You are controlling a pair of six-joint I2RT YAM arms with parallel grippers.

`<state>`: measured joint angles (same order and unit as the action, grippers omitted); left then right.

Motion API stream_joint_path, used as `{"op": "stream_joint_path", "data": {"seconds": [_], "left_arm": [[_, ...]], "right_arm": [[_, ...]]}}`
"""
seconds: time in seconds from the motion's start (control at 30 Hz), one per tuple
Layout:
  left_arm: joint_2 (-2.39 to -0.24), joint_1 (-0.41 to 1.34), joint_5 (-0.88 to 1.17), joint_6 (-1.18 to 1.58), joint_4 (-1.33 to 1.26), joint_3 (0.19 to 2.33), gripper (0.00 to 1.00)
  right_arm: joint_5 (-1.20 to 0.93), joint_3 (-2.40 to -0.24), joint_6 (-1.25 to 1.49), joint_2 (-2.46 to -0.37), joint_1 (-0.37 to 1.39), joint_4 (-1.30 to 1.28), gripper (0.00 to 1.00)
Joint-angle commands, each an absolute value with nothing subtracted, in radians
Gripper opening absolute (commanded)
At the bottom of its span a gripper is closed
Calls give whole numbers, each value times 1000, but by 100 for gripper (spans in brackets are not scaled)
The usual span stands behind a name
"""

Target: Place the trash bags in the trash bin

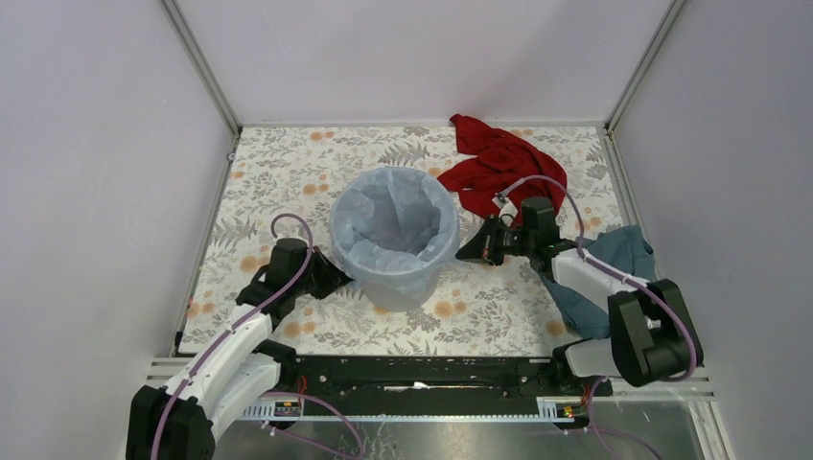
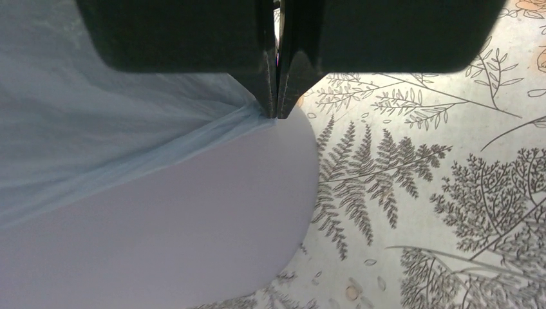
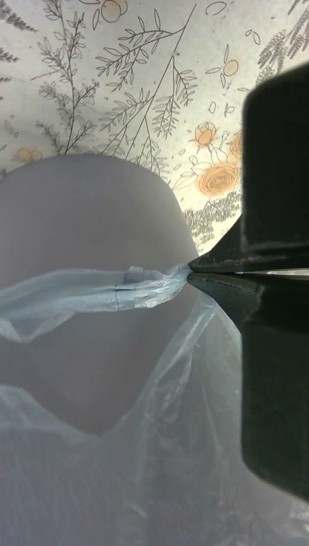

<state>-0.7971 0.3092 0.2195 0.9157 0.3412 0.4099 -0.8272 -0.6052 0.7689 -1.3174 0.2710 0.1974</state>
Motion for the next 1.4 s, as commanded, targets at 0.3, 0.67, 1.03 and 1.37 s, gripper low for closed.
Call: {"op": "stream_joint_path", "data": {"seconds": [0.3,0.67,1.03,1.37], "left_arm": [[-974,313,206,969,237,316,0],[-1005,322,162,962,250,340,0],[-877,322,95,955,348,365,0],[-849,324,113,950,355,371,0]], "right_arm": [[-698,-588,693,-1579,363,360,0],[-410,-697,524,-1564,394,42,24],[111,-1131,352,-1237,397,-529,82],[123,-1633,257,-1431,947,-659,96]]}}
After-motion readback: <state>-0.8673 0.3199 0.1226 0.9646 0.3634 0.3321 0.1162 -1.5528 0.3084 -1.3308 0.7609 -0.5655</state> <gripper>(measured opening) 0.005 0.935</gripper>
